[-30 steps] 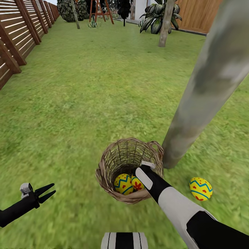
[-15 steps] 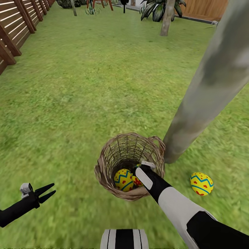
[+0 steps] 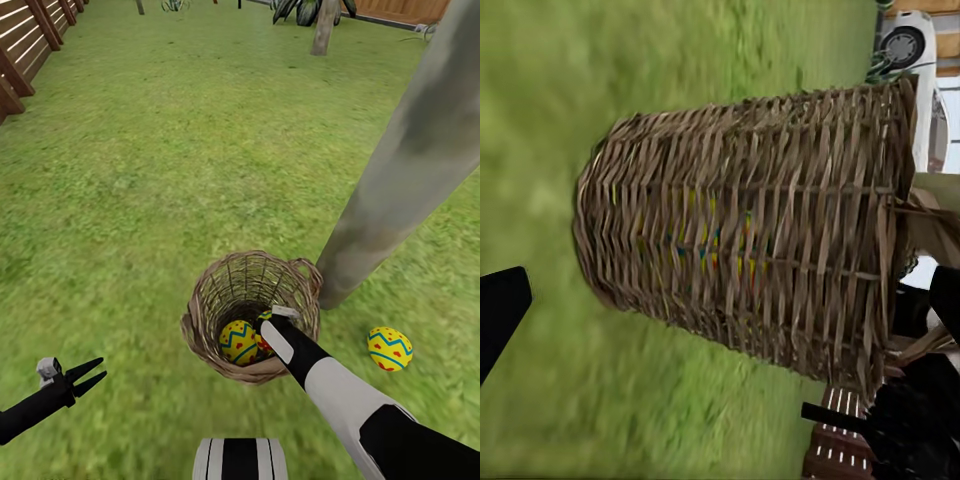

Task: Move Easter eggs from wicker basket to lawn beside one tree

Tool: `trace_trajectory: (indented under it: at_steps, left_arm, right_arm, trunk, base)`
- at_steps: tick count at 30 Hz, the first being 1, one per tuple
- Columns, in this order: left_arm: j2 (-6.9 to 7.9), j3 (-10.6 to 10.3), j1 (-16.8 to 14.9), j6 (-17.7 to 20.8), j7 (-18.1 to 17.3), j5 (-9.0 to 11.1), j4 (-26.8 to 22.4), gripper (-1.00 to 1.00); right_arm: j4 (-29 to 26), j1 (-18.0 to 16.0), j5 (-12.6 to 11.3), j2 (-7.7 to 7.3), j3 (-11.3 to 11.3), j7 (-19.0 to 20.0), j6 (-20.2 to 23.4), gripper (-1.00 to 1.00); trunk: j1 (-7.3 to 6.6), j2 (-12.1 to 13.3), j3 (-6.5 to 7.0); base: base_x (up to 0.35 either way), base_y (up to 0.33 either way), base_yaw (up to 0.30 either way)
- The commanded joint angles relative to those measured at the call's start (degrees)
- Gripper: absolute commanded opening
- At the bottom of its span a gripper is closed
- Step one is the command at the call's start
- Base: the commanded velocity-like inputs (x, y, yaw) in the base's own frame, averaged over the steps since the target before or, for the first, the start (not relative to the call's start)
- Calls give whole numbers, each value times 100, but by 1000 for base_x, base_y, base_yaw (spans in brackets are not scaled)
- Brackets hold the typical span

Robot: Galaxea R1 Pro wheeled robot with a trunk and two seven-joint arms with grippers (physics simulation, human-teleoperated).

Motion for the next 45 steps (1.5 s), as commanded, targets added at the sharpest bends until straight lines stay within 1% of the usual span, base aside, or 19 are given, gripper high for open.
trace_trajectory:
  at_steps: [1,2,3,6,7,8,11,13,17,18,20,24,45]
  left_arm:
    - [1,5,-1,60,-15,8,-1,100]
    - [1,8,1,60,-15,8,1,100]
    - [1,9,0,60,-19,8,0,100]
    - [1,6,3,60,-24,19,3,100]
    - [1,4,3,60,-24,87,6,100]
    - [1,4,1,60,-24,99,7,100]
    - [1,2,2,60,-24,105,24,100]
    - [1,9,1,56,-24,110,213,100]
    - [2,10,1,38,-24,247,288,100]
    - [4,11,1,35,-24,258,289,100]
    - [4,11,0,37,-24,258,289,100]
    - [9,11,2,42,-24,263,289,100]
    - [1,2,2,43,-15,254,289,100]
  right_arm:
    - [34,0,-51,0,19,-37,23,-100]
    - [29,-1,-41,0,19,-37,23,-100]
    - [228,1,-379,0,19,-32,23,-100]
    - [228,2,-379,0,19,-20,23,-100]
    - [228,2,-379,0,19,-19,23,-100]
    - [228,2,-379,0,19,-19,23,-100]
    - [228,2,-379,0,19,-19,23,-100]
    - [228,2,-379,0,19,-19,23,-100]
    - [228,2,-379,0,19,-19,23,-100]
    - [228,2,-379,0,19,-19,23,-100]
    - [228,2,-379,0,19,-19,23,-100]
    - [228,2,-379,0,19,-19,22,-100]
    - [228,2,-380,0,19,-19,18,-100]
  trunk:
    - [0,-1,-4]
    - [0,-1,-4]
    - [0,-1,-4]
    - [0,-1,-4]
    - [0,-1,-4]
    - [0,-1,-4]
    - [0,-1,-4]
    - [0,-1,-4]
    - [0,-1,-4]
    - [0,-1,-4]
    - [5,-4,-49]
    - [5,-4,-49]
    - [-49,25,417]
  base:
    - [0,0,0]
    - [0,0,0]
    - [0,0,0]
    - [0,0,0]
    - [0,0,0]
    - [0,0,0]
    - [0,0,0]
    - [0,0,0]
    - [0,0,0]
    - [0,0,0]
    - [0,0,0]
    - [0,0,0]
    - [0,0,0]
